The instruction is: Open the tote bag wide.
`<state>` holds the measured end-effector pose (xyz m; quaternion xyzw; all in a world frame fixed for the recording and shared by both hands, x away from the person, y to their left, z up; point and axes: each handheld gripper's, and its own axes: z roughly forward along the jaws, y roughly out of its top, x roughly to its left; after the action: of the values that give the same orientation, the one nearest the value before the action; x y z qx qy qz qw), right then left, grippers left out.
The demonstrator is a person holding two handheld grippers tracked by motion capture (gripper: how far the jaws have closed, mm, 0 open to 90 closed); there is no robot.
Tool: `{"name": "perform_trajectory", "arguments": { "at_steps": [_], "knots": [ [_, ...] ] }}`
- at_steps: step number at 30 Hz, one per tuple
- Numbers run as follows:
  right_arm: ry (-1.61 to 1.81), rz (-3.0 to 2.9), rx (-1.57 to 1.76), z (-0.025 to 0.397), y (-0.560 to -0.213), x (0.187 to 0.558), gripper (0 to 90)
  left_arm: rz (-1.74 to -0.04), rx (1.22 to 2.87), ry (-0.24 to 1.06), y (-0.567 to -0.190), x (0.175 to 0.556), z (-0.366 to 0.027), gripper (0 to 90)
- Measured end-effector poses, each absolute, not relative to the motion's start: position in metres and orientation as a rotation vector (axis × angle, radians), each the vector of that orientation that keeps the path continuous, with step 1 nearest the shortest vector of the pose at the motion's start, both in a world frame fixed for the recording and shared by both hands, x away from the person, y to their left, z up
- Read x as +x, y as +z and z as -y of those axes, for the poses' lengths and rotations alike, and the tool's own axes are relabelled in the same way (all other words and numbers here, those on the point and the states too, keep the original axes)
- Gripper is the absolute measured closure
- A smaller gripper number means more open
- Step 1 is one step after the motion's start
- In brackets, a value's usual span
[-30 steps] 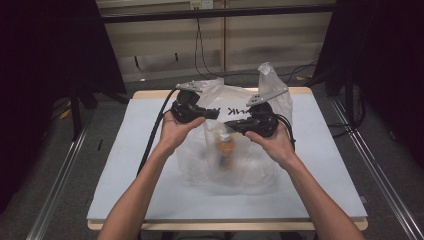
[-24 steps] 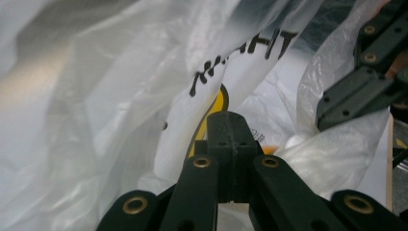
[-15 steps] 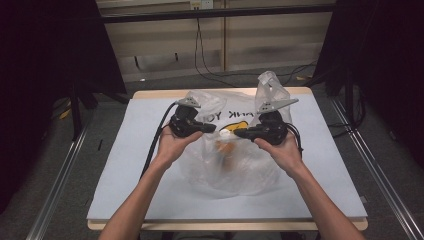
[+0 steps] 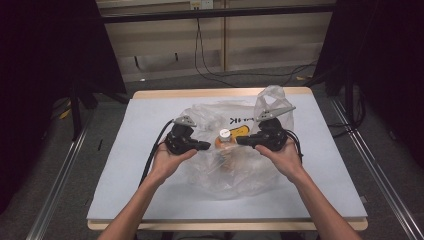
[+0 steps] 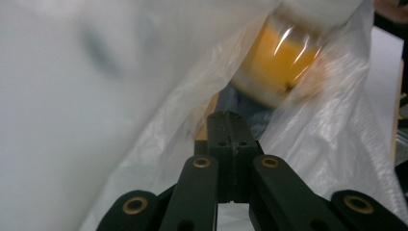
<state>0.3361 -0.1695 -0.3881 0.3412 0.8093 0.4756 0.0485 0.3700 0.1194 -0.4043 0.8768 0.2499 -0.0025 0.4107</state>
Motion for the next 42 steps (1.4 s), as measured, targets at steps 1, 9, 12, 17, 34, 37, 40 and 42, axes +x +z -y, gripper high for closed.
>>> {"name": "perform_trajectory", "arguments": {
  "at_steps": [1,9,12,17,34,37,40,42],
  "knots": [
    [1.452,-2.47,1.045,0.169,-0.39,0.336,90.0,-0.624,2.218,-0.014,-0.409,0.369,-0.119,90.0],
    [1.423,-2.5,1.077,0.172,-0.41,0.333,90.0,-0.631,2.224,-0.045,-0.432,0.368,-0.121,90.0],
    [1.422,-2.503,1.075,0.177,-0.419,0.333,90.0,-0.627,2.239,-0.05,-0.437,0.368,-0.122,90.0],
    [1.426,-2.445,1.132,0.196,-0.432,0.336,90.0,-0.635,2.201,-0.054,-0.445,0.37,-0.128,90.0],
    [1.208,-2.591,1.271,0.2,-0.483,0.338,90.0,-0.683,2.243,-0.117,-0.481,0.368,-0.135,90.0],
    [1.221,-2.599,1.255,0.203,-0.485,0.336,90.0,-0.67,2.231,-0.137,-0.484,0.365,-0.138,90.0],
    [1.238,-2.588,1.29,0.206,-0.486,0.331,90.0,-0.648,2.239,-0.143,-0.483,0.358,-0.142,90.0],
    [1.234,-2.598,1.289,0.211,-0.485,0.326,90.0,-0.636,2.25,-0.142,-0.482,0.353,-0.145,90.0]
  ]
}}
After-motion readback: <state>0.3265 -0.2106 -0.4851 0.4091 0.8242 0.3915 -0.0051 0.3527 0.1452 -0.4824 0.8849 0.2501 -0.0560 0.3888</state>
